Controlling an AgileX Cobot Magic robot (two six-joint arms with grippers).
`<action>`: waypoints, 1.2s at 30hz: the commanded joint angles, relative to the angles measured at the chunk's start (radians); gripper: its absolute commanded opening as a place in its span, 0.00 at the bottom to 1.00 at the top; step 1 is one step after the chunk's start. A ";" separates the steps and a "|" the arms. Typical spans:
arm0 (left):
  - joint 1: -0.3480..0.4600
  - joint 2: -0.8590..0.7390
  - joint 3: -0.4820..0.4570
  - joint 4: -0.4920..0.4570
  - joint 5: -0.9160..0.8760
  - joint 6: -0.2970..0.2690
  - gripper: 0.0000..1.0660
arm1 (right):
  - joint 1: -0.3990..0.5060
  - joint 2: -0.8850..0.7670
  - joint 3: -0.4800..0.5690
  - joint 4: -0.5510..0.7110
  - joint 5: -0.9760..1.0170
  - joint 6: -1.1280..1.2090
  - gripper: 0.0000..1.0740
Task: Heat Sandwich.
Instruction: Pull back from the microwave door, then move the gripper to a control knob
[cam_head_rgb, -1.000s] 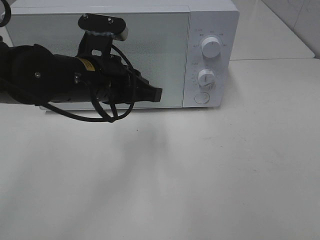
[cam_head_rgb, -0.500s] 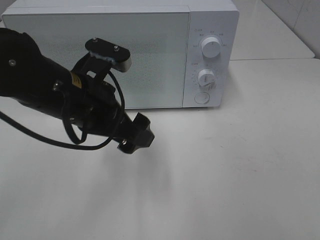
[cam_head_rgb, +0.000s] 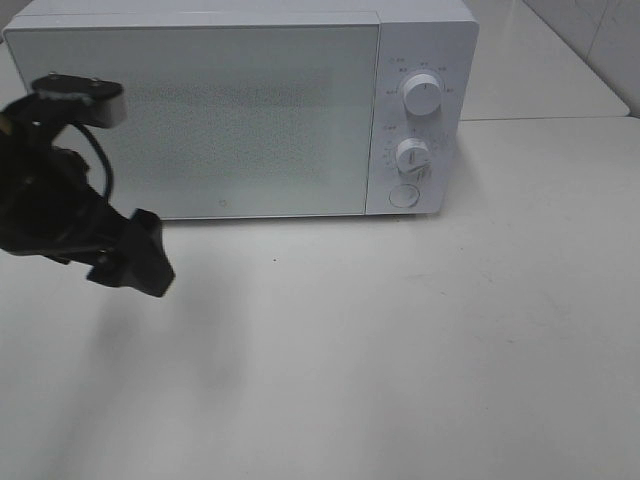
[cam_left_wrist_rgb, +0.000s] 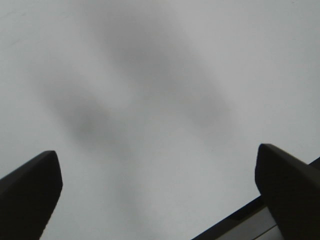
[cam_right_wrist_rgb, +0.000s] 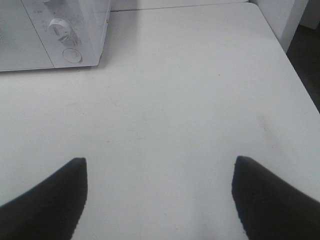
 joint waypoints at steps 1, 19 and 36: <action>0.112 -0.074 0.001 -0.002 0.100 -0.006 0.95 | -0.009 -0.027 0.004 -0.003 -0.006 0.007 0.71; 0.508 -0.292 0.003 0.109 0.385 -0.105 0.95 | -0.009 -0.027 0.004 -0.003 -0.006 0.007 0.71; 0.513 -0.832 0.210 0.188 0.341 -0.116 0.95 | -0.009 -0.027 0.004 -0.003 -0.006 0.007 0.71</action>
